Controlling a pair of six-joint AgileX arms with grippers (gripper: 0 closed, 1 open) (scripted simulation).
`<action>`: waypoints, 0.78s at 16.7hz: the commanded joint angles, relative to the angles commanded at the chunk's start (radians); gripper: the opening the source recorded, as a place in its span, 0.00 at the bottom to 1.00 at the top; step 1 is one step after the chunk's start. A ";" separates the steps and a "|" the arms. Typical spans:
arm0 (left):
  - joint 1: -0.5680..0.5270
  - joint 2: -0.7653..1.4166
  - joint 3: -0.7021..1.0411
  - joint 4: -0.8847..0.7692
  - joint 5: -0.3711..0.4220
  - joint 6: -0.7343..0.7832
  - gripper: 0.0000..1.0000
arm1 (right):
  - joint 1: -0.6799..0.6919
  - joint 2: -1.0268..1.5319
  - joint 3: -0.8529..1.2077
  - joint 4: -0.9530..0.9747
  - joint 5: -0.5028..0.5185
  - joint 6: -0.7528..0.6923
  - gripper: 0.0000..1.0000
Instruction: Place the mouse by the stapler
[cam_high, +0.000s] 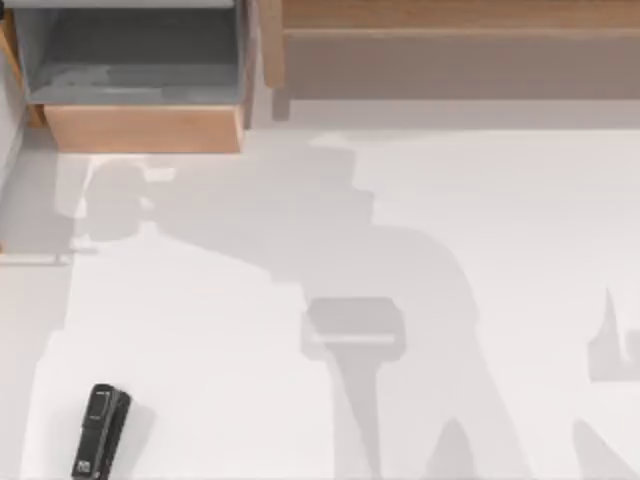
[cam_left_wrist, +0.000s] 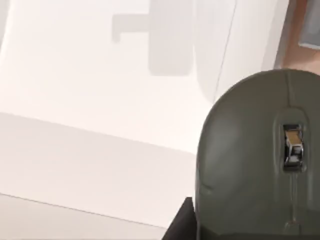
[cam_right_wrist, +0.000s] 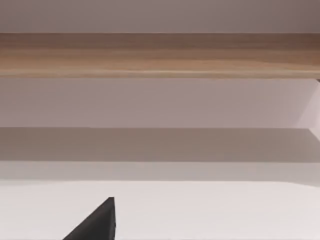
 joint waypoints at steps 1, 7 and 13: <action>-0.044 -0.040 -0.057 0.019 -0.005 -0.043 0.00 | 0.000 0.000 0.000 0.000 0.000 0.000 1.00; -0.343 -0.253 -0.444 0.133 -0.032 -0.303 0.00 | 0.000 0.000 0.000 0.000 0.000 0.000 1.00; -0.649 -0.419 -0.825 0.242 -0.055 -0.526 0.00 | 0.000 0.000 0.000 0.000 0.000 0.000 1.00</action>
